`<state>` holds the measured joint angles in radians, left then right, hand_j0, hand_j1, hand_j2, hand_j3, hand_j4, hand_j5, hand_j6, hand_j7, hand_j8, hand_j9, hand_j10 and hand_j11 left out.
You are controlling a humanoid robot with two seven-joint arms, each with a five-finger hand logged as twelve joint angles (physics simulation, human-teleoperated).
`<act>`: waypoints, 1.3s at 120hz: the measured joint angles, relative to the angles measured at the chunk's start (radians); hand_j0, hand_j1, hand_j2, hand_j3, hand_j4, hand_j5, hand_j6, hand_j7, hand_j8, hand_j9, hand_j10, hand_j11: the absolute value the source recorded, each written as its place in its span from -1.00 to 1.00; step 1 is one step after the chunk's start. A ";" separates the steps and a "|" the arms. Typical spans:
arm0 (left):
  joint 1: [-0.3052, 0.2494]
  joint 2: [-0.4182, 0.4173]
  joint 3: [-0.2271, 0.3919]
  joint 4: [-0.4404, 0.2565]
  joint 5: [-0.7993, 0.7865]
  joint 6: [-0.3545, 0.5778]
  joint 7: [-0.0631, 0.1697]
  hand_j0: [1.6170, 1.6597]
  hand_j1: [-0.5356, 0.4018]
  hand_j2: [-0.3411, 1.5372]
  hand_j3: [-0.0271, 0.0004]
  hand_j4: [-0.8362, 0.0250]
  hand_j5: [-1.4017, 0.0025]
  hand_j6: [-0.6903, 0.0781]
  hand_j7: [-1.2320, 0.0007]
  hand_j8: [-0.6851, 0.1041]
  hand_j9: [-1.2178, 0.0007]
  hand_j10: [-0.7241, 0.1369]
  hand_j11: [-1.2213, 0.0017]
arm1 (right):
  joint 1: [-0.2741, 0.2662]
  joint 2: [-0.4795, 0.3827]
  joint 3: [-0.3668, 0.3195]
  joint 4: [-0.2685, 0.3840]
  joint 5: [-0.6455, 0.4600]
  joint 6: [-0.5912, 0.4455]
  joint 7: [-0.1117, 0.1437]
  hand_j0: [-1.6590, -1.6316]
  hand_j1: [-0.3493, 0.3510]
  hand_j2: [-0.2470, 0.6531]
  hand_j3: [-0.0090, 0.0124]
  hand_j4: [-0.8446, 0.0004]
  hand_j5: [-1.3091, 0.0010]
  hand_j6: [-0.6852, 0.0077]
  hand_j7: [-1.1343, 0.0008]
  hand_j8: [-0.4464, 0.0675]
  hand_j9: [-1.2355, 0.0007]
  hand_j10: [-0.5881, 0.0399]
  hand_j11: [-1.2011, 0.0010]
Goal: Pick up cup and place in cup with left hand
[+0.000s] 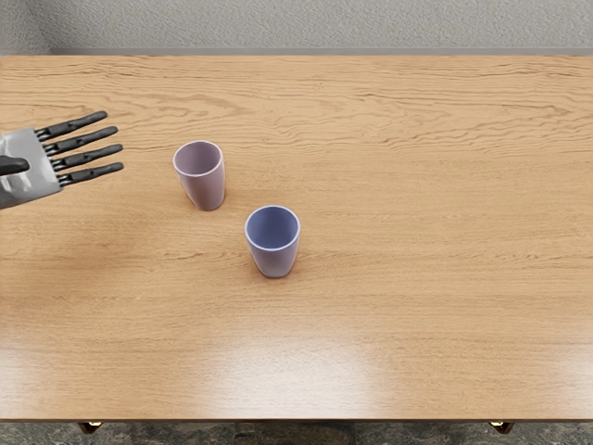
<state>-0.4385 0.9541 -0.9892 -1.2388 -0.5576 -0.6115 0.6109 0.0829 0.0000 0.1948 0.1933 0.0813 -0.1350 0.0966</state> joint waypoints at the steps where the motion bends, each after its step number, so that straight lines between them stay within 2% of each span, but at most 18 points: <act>1: 0.000 0.000 0.000 0.001 0.000 0.000 0.000 0.92 0.85 -0.63 0.97 0.92 0.97 0.77 0.97 0.71 0.97 0.65 0.96 | 0.000 0.000 0.000 0.000 0.000 0.000 0.000 -0.93 -1.00 -0.45 -0.16 1.00 1.00 0.98 1.00 0.74 1.00 0.87 1.00; 14: -0.012 -0.006 0.001 0.006 0.036 0.000 0.000 0.92 0.85 -0.63 0.97 0.92 0.97 0.77 0.97 0.71 0.97 0.65 0.96 | -0.003 0.000 0.000 0.000 0.000 0.000 -0.001 -0.93 -1.00 -0.45 -0.16 1.00 1.00 0.98 1.00 0.74 1.00 0.87 1.00; 29: -0.121 -0.022 0.003 0.006 0.203 0.000 0.000 0.92 0.85 -0.63 0.97 0.92 0.97 0.77 0.97 0.71 0.97 0.65 0.96 | -0.010 0.000 0.000 0.000 0.000 0.000 -0.001 -0.93 -1.00 -0.45 -0.16 1.00 1.00 0.98 1.00 0.74 1.00 0.87 1.00; 41: -0.198 -0.092 0.006 -0.007 0.378 0.000 0.000 0.92 0.85 -0.63 0.97 0.91 0.97 0.77 0.97 0.71 0.97 0.65 0.96 | -0.012 0.000 0.000 0.000 0.000 0.000 -0.001 -0.93 -1.00 -0.45 -0.16 1.00 1.00 0.98 1.00 0.74 1.00 0.87 1.00; 45: -0.232 -0.110 0.006 -0.023 0.450 0.000 0.000 0.92 0.85 -0.63 0.97 0.91 0.97 0.77 0.97 0.71 0.96 0.65 0.96 | -0.013 0.000 0.000 0.000 0.000 0.000 -0.001 -0.93 -1.00 -0.45 -0.16 1.00 1.00 0.98 1.00 0.74 1.00 0.87 1.00; 58: -0.279 -0.129 0.007 -0.126 0.677 0.000 0.000 0.92 0.85 -0.63 0.97 0.91 0.97 0.76 0.96 0.70 0.96 0.65 0.96 | -0.013 0.000 0.000 0.000 0.000 0.000 -0.002 -0.93 -1.00 -0.45 -0.16 1.00 1.00 0.98 1.00 0.74 1.00 0.87 1.00; 64: -0.321 -0.145 0.008 -0.169 0.767 0.000 0.000 0.92 0.84 -0.63 0.97 0.91 0.97 0.76 0.96 0.70 0.96 0.65 0.96 | -0.014 0.000 0.000 0.000 0.000 0.000 -0.002 -0.93 -1.00 -0.45 -0.16 1.00 1.00 0.98 1.00 0.74 1.00 0.87 1.00; 82: -0.410 -0.237 0.010 -0.245 1.011 0.000 0.000 0.92 0.83 -0.63 0.97 0.89 0.95 0.74 0.95 0.68 0.95 0.63 0.95 | -0.014 0.000 0.000 0.000 0.000 0.000 -0.002 -0.93 -1.00 -0.45 -0.16 1.00 1.00 0.98 1.00 0.74 1.00 0.87 1.00; 95: -0.432 -0.332 0.012 -0.291 1.209 0.000 0.000 0.92 0.82 -0.63 0.97 0.88 0.94 0.72 0.94 0.66 0.94 0.62 0.94 | -0.014 0.000 0.000 0.000 0.000 0.000 -0.002 -0.93 -1.00 -0.45 -0.16 1.00 1.00 0.98 1.00 0.74 1.00 0.87 1.00; 109: -0.443 -0.371 0.013 -0.338 1.371 0.001 0.000 0.92 0.79 -0.63 0.97 0.85 0.92 0.69 0.92 0.64 0.91 0.59 0.91 | -0.014 0.000 0.000 0.000 0.000 0.001 -0.002 -0.93 -1.00 -0.45 -0.16 1.00 1.00 0.98 1.00 0.74 1.00 0.87 1.00; 133: -0.428 -0.511 0.016 -0.385 1.704 0.001 0.000 0.92 0.69 -0.62 0.97 0.76 0.86 0.60 0.84 0.54 0.84 0.50 0.84 | -0.014 0.000 0.000 0.000 0.000 0.000 -0.002 -0.93 -1.00 -0.45 -0.16 1.00 1.00 0.98 1.00 0.74 1.00 0.87 1.00; 140: -0.417 -0.548 0.036 -0.403 1.783 0.001 0.000 0.92 0.67 -0.62 0.97 0.74 0.84 0.57 0.82 0.52 0.82 0.48 0.82 | -0.014 0.000 0.000 0.000 0.000 0.000 -0.002 -0.93 -1.00 -0.45 -0.16 1.00 1.00 0.98 1.00 0.74 1.00 0.87 1.00; 156: -0.388 -0.555 0.130 -0.433 1.859 0.001 0.000 0.92 0.64 -0.62 0.97 0.71 0.82 0.54 0.79 0.49 0.79 0.45 0.79 | -0.014 0.000 0.000 0.000 0.000 0.000 -0.002 -0.93 -1.00 -0.45 -0.16 1.00 1.00 0.98 1.00 0.74 1.00 0.87 1.00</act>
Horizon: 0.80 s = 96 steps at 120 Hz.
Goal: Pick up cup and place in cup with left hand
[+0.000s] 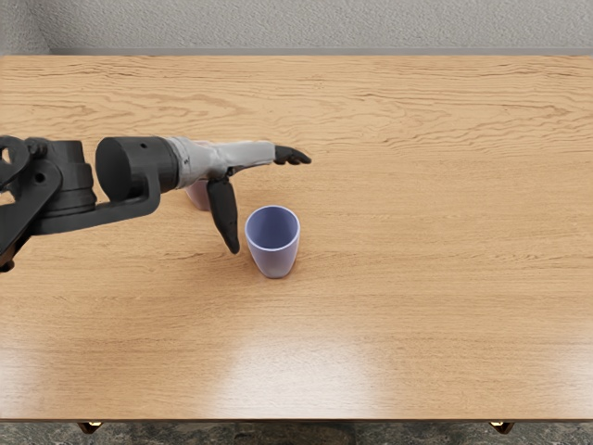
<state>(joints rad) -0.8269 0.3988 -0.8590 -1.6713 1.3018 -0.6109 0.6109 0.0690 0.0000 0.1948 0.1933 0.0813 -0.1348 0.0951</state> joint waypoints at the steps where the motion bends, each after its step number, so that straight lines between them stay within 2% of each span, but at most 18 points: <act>1: 0.000 0.000 0.005 -0.001 0.002 0.000 0.000 0.92 0.64 -0.62 0.97 0.71 0.81 0.54 0.79 0.49 0.79 0.45 0.79 | 0.000 0.000 0.000 0.000 0.000 0.000 0.000 -0.93 -1.00 -0.45 -0.16 1.00 1.00 0.98 1.00 0.74 1.00 0.87 1.00; 14: -0.001 -0.015 0.058 -0.013 0.068 0.000 0.000 0.92 0.61 -0.61 0.97 0.69 0.80 0.51 0.77 0.46 0.77 0.43 0.77 | 0.000 0.000 0.000 0.000 0.000 0.000 0.000 -0.93 -1.00 -0.45 -0.16 1.00 1.00 0.98 1.00 0.74 1.00 0.87 1.00; 27: -0.006 -0.018 0.148 -0.018 0.187 0.000 0.000 0.92 0.59 -0.61 0.97 0.67 0.78 0.49 0.76 0.44 0.75 0.41 0.75 | 0.000 0.000 0.000 0.000 0.000 0.000 0.000 -0.93 -1.00 -0.45 -0.16 1.00 1.00 0.98 1.00 0.74 1.00 0.87 1.00; 38: -0.005 -0.043 0.186 -0.019 0.230 0.000 0.000 0.92 0.59 -0.61 0.97 0.67 0.78 0.49 0.75 0.43 0.75 0.41 0.75 | 0.000 0.000 0.000 0.000 0.000 0.000 0.000 -0.93 -1.00 -0.45 -0.16 1.00 1.00 0.98 1.00 0.74 1.00 0.87 1.00; 73: -0.017 -0.080 0.210 -0.017 0.264 0.000 0.000 0.92 0.58 -0.61 0.97 0.66 0.77 0.48 0.74 0.43 0.74 0.40 0.74 | 0.000 0.000 0.000 0.000 0.000 0.000 0.000 -0.93 -1.00 -0.45 -0.16 1.00 1.00 0.98 1.00 0.74 1.00 0.87 1.00; 96: -0.050 -0.069 0.209 -0.015 0.267 0.000 0.000 0.92 0.58 -0.61 0.97 0.66 0.77 0.48 0.74 0.43 0.74 0.40 0.74 | 0.000 0.000 0.000 0.000 0.000 0.000 0.000 -0.93 -1.00 -0.45 -0.16 1.00 1.00 0.98 1.00 0.74 1.00 0.87 1.00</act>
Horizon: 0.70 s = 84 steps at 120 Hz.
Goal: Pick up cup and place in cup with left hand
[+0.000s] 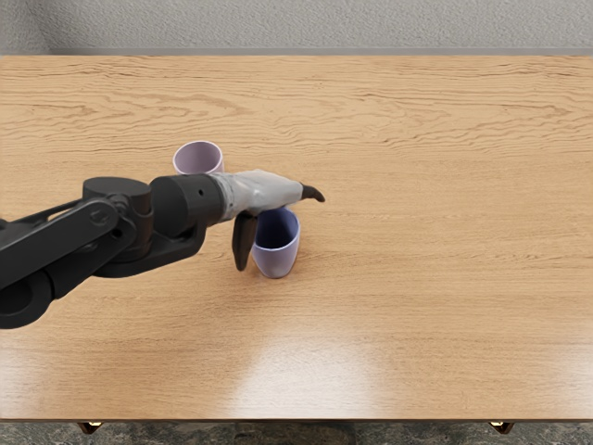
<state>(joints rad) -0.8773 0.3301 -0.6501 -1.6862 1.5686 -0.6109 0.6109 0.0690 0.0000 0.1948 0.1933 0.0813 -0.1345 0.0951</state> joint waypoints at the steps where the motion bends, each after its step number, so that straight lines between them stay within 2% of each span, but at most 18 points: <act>1: 0.000 0.000 0.000 0.000 0.000 0.000 0.000 0.92 0.58 -0.61 0.97 0.66 0.77 0.48 0.74 0.43 0.74 0.40 0.74 | 0.000 0.000 0.000 0.000 0.000 0.000 0.000 -0.93 -1.00 -0.45 -0.16 1.00 1.00 0.98 1.00 0.74 1.00 0.87 1.00; 15: 0.001 0.000 0.000 0.001 0.001 0.000 0.000 0.92 0.56 -0.61 0.97 0.65 0.76 0.46 0.73 0.41 0.73 0.39 0.73 | 0.000 0.000 0.000 0.000 0.000 0.000 0.000 -0.93 -1.00 -0.45 -0.16 1.00 1.00 0.98 1.00 0.74 1.00 0.87 1.00; 51: 0.009 0.000 0.000 0.004 0.001 0.000 0.000 0.92 0.19 -0.58 0.97 0.30 0.49 0.08 0.42 0.04 0.41 0.04 0.41 | 0.000 0.000 0.000 0.000 0.000 0.000 0.000 -0.93 -1.00 -0.45 -0.16 1.00 1.00 0.98 1.00 0.74 1.00 0.87 1.00; 84: 0.015 -0.002 0.001 0.006 0.001 0.001 0.000 0.92 0.01 -0.56 0.97 0.13 0.36 -0.12 0.28 -0.11 0.26 -0.13 0.26 | 0.000 0.000 0.000 0.000 0.000 0.000 0.000 -0.93 -1.00 -0.45 -0.16 1.00 1.00 0.98 1.00 0.74 1.00 0.87 1.00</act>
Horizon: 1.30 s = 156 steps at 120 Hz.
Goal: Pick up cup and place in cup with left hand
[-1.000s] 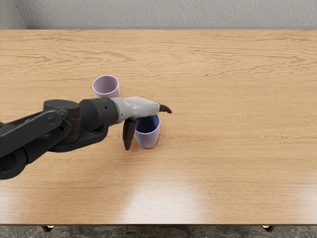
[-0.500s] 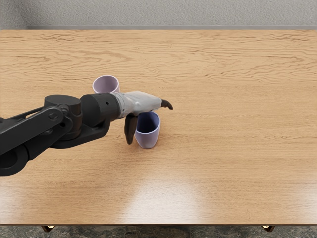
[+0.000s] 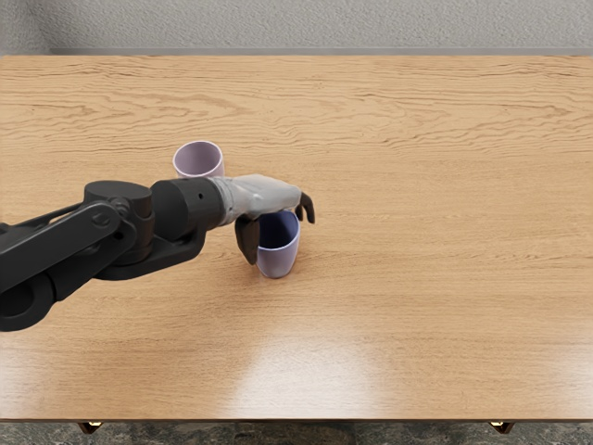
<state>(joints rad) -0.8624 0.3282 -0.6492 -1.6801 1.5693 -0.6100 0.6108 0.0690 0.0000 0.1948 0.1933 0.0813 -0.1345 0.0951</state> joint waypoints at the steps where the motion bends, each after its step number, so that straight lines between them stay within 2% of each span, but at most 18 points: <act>1: 0.000 0.000 0.000 0.000 0.000 0.000 0.000 0.92 0.00 -0.56 0.97 0.12 0.36 -0.12 0.28 -0.11 0.26 -0.13 0.26 | 0.000 0.000 0.000 0.000 0.000 0.000 0.000 -0.93 -1.00 -0.45 -0.16 1.00 1.00 0.98 1.00 0.74 1.00 0.87 1.00; 12: 0.003 -0.001 0.000 0.001 0.001 0.003 0.000 0.92 -0.02 -0.55 0.97 0.05 0.36 -0.18 0.27 -0.08 0.23 -0.18 0.23 | 0.000 0.000 0.000 0.000 0.000 0.000 0.000 -0.93 -1.00 -0.45 -0.16 1.00 1.00 0.98 1.00 0.74 1.00 0.87 1.00; 31: 0.004 0.000 0.011 0.001 0.005 0.011 -0.001 0.90 -0.05 -0.53 0.97 -0.17 0.40 -0.10 0.29 0.03 0.17 -0.25 0.18 | 0.000 0.000 0.000 0.000 0.000 0.000 0.000 -0.93 -1.00 -0.45 -0.16 1.00 1.00 0.98 1.00 0.74 1.00 0.87 1.00; 37: 0.003 0.000 0.014 0.001 0.007 0.013 -0.001 0.90 -0.07 -0.52 0.97 -0.24 0.41 -0.18 0.31 0.01 0.15 -0.25 0.15 | 0.000 0.000 0.000 0.000 0.000 0.000 0.000 -0.93 -1.00 -0.45 -0.16 1.00 1.00 0.98 1.00 0.74 1.00 0.87 1.00; 42: 0.004 0.000 0.015 0.001 0.009 0.013 -0.002 0.90 -0.08 -0.52 0.97 -0.29 0.41 -0.13 0.33 -0.02 0.13 -0.26 0.14 | 0.000 0.000 0.000 0.000 0.000 0.000 0.000 -0.93 -1.00 -0.45 -0.16 1.00 1.00 0.98 1.00 0.74 1.00 0.87 1.00; 46: 0.003 0.000 0.016 0.001 0.008 0.011 -0.002 0.90 -0.10 -0.52 0.97 -0.28 0.39 -0.18 0.31 0.01 0.13 -0.23 0.13 | 0.000 0.000 0.000 0.000 0.000 0.000 0.000 -0.93 -1.00 -0.45 -0.16 1.00 1.00 0.98 1.00 0.74 1.00 0.87 1.00; 60: 0.002 0.001 0.018 0.001 0.006 0.009 -0.001 0.90 -0.14 -0.52 0.97 -0.28 0.35 -0.13 0.24 0.05 0.10 -0.19 0.10 | 0.000 0.000 0.000 0.000 0.000 0.000 0.000 -0.93 -1.00 -0.45 -0.16 1.00 1.00 0.98 1.00 0.74 1.00 0.87 1.00; 77: -0.003 0.003 0.018 0.002 0.003 0.004 0.000 0.90 -0.16 -0.52 0.97 -0.22 0.30 -0.17 0.19 -0.01 0.08 -0.27 0.08 | 0.000 0.000 0.000 0.000 0.000 0.000 0.000 -0.93 -1.00 -0.45 -0.16 1.00 1.00 0.98 1.00 0.74 1.00 0.87 1.00; 97: -0.003 0.006 0.018 0.002 0.000 0.003 0.000 0.88 -0.20 -0.50 0.97 -0.19 0.23 -0.06 0.11 0.04 0.04 -0.22 0.05 | 0.000 0.000 0.000 0.000 0.000 0.000 0.000 -0.93 -1.00 -0.45 -0.16 1.00 1.00 0.98 1.00 0.74 1.00 0.87 1.00; 111: -0.010 0.012 0.016 0.002 -0.002 0.000 0.000 0.86 -0.16 -0.52 0.97 -0.15 0.19 -0.08 0.07 0.02 0.02 -0.26 0.03 | 0.000 0.000 0.000 0.000 0.000 0.000 0.000 -0.93 -1.00 -0.45 -0.16 1.00 1.00 0.98 1.00 0.74 1.00 0.87 1.00; 148: -0.067 0.047 0.003 0.002 -0.008 0.003 0.000 0.86 -0.13 -0.43 0.97 -0.10 0.13 -0.18 0.04 -0.06 0.01 -0.32 0.01 | 0.000 0.000 0.000 0.000 0.000 0.000 0.000 -0.93 -1.00 -0.45 -0.16 1.00 1.00 0.98 1.00 0.74 1.00 0.87 1.00; 156: -0.080 0.049 -0.004 0.003 -0.011 0.005 0.000 0.87 -0.15 -0.43 0.97 -0.11 0.13 -0.14 0.04 -0.08 0.01 -0.33 0.01 | 0.000 0.000 0.000 0.000 0.000 0.000 0.000 -0.93 -1.00 -0.45 -0.16 1.00 1.00 0.98 1.00 0.74 1.00 0.87 1.00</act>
<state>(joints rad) -0.9423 0.3773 -0.6536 -1.6772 1.5585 -0.6046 0.6108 0.0690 0.0000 0.1948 0.1933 0.0813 -0.1346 0.0951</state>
